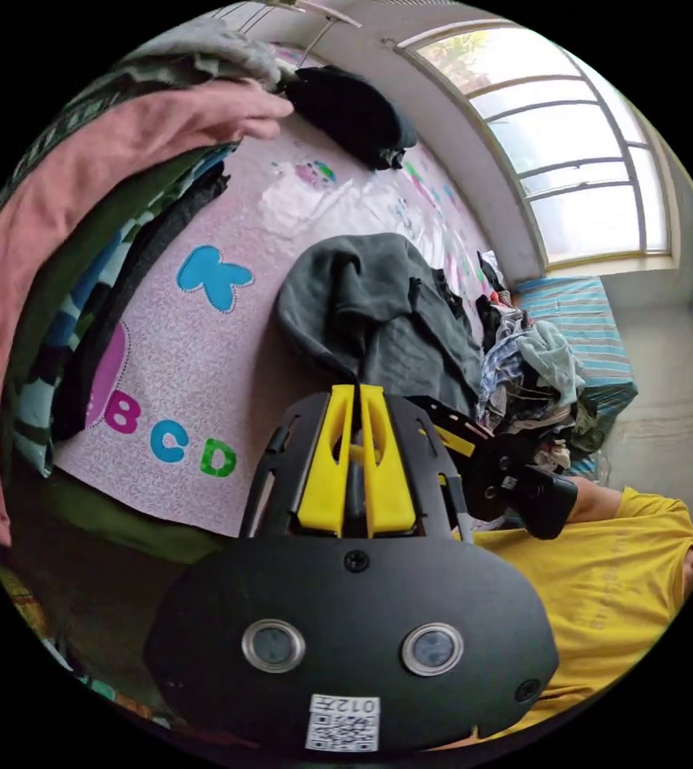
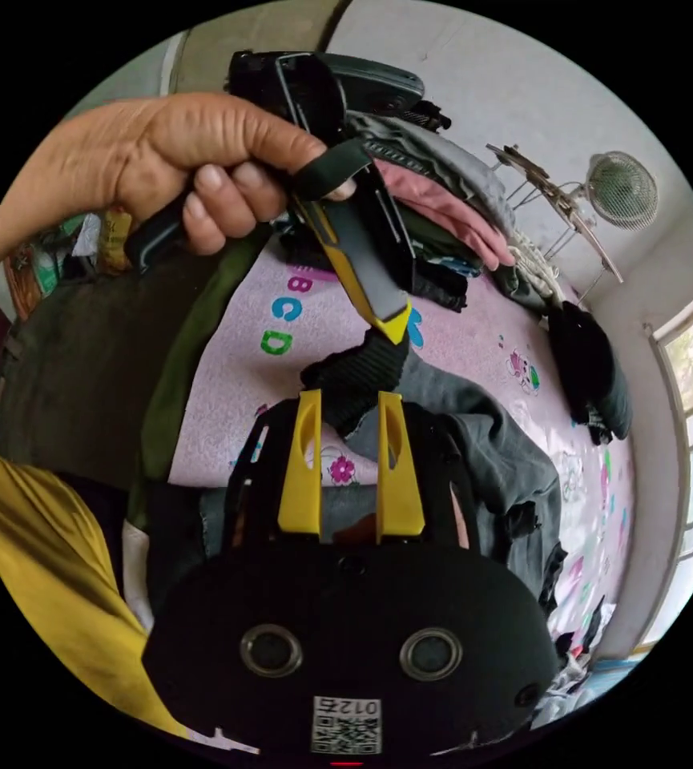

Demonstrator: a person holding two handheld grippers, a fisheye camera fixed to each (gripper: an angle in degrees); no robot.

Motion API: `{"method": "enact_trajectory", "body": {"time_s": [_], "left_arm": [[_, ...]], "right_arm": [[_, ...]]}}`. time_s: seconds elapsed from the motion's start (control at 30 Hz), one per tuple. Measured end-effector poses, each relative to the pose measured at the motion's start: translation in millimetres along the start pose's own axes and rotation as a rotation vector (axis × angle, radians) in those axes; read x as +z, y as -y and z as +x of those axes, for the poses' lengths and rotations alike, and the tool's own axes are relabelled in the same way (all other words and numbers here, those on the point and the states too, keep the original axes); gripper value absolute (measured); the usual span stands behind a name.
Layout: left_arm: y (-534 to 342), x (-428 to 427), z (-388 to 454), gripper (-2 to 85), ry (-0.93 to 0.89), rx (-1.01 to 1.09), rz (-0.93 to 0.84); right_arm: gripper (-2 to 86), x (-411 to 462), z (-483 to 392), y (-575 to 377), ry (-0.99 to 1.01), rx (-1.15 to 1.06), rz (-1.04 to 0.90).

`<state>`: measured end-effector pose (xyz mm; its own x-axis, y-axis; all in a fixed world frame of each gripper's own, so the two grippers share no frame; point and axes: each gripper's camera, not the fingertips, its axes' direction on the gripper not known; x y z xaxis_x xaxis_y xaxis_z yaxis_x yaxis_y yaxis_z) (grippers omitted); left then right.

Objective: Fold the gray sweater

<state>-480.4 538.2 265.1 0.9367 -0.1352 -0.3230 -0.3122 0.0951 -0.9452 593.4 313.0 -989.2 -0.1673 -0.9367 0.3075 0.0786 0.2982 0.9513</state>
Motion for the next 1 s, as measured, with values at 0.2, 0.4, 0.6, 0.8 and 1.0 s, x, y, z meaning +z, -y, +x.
{"method": "enact_trajectory", "body": {"time_s": [0.2, 0.4, 0.6, 0.8, 1.0], "left_arm": [[43.7, -7.6, 73.6, 0.4, 0.052, 0.177, -0.011], [86.0, 0.9, 147.2, 0.4, 0.059, 0.312, -0.018], [157.6, -24.3, 245.8, 0.4, 0.054, 0.476, 0.049], [242.4, -12.3, 407.4, 0.4, 0.026, 0.694, 0.009], [262.1, 97.9, 571.4, 0.3, 0.018, 0.951, -0.189]], "right_arm": [[11.5, -40.4, 36.0, 6.2, -0.014, 0.271, 0.061], [4.6, -69.5, 68.3, -10.2, -0.23, 0.349, 0.054], [1.4, -142.6, 151.5, -39.4, -0.326, 0.429, 0.206], [1.1, -249.5, 274.7, -136.4, -0.192, 0.803, 0.442], [1.0, -320.0, 319.7, -297.5, -0.12, 1.108, 0.616]]}}
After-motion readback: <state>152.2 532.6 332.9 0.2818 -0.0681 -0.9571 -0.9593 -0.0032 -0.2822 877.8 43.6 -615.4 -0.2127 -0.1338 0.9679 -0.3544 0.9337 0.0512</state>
